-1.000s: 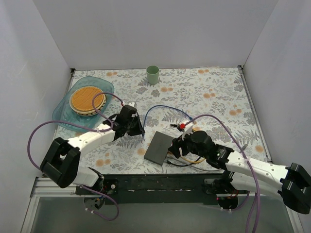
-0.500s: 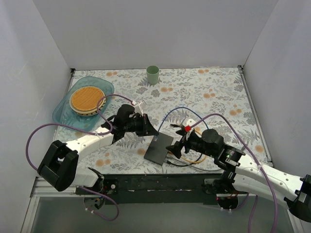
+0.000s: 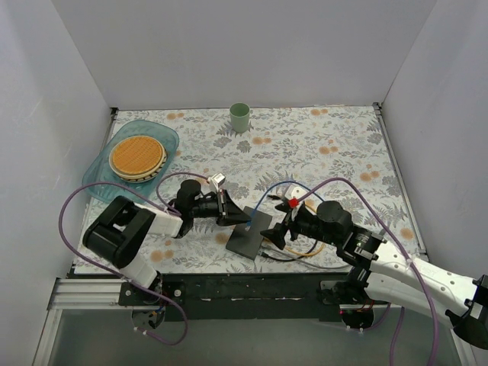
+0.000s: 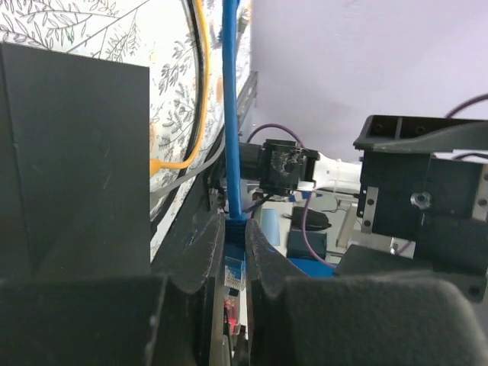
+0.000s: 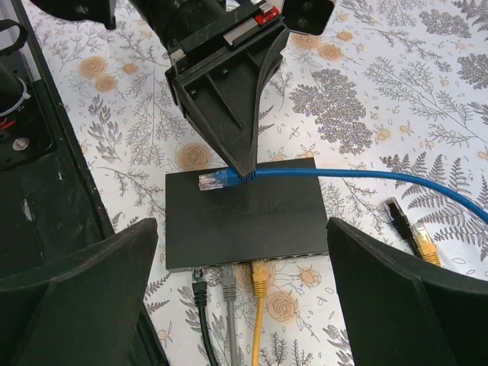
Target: Insert the plug into the switch port
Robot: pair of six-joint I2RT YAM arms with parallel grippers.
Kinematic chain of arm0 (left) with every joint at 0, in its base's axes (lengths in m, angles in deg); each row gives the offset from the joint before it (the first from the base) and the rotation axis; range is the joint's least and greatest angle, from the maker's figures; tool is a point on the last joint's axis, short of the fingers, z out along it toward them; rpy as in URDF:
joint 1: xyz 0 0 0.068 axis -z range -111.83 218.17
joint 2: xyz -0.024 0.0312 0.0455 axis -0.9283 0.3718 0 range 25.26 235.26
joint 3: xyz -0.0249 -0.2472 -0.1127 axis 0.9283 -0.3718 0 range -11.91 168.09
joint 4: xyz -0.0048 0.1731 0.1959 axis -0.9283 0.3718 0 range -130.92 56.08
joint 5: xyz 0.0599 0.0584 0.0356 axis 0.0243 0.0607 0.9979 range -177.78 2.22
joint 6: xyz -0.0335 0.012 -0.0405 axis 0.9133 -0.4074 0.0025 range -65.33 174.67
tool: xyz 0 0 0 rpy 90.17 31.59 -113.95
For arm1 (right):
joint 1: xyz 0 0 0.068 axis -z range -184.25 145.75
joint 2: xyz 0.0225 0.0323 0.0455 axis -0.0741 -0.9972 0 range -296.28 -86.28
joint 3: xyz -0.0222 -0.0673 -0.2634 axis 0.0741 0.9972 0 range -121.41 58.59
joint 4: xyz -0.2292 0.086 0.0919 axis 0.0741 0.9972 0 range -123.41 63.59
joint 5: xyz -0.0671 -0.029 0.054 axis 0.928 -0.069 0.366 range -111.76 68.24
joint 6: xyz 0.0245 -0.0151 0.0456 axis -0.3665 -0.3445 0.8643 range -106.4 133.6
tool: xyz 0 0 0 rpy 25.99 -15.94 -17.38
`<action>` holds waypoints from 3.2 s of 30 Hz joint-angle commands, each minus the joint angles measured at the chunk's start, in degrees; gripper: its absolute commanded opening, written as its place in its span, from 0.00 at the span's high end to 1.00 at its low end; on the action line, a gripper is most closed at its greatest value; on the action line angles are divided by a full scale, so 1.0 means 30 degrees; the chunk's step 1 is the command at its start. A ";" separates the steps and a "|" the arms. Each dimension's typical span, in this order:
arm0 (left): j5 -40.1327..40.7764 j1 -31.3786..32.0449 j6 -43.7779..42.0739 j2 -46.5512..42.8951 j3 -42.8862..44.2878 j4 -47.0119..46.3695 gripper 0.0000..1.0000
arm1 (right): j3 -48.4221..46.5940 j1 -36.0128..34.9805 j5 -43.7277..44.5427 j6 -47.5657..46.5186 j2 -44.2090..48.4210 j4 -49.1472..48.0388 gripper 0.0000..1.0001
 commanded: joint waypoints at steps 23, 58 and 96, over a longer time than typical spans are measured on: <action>-0.0482 -0.0515 -0.3060 -0.2781 0.2207 0.5833 1.00 | -0.3550 0.0030 -0.3364 -0.4599 -0.3241 -0.1328 0.01; -0.3556 -0.0192 -1.0390 -0.5593 0.5490 1.4862 1.00 | -0.5340 0.0030 -0.4886 -0.6711 -0.8516 -0.0068 0.53; 0.4121 -0.0134 -1.5220 -1.2507 0.6253 1.7000 0.33 | -0.5339 0.1610 -0.9154 -0.4924 -0.7258 0.1484 0.99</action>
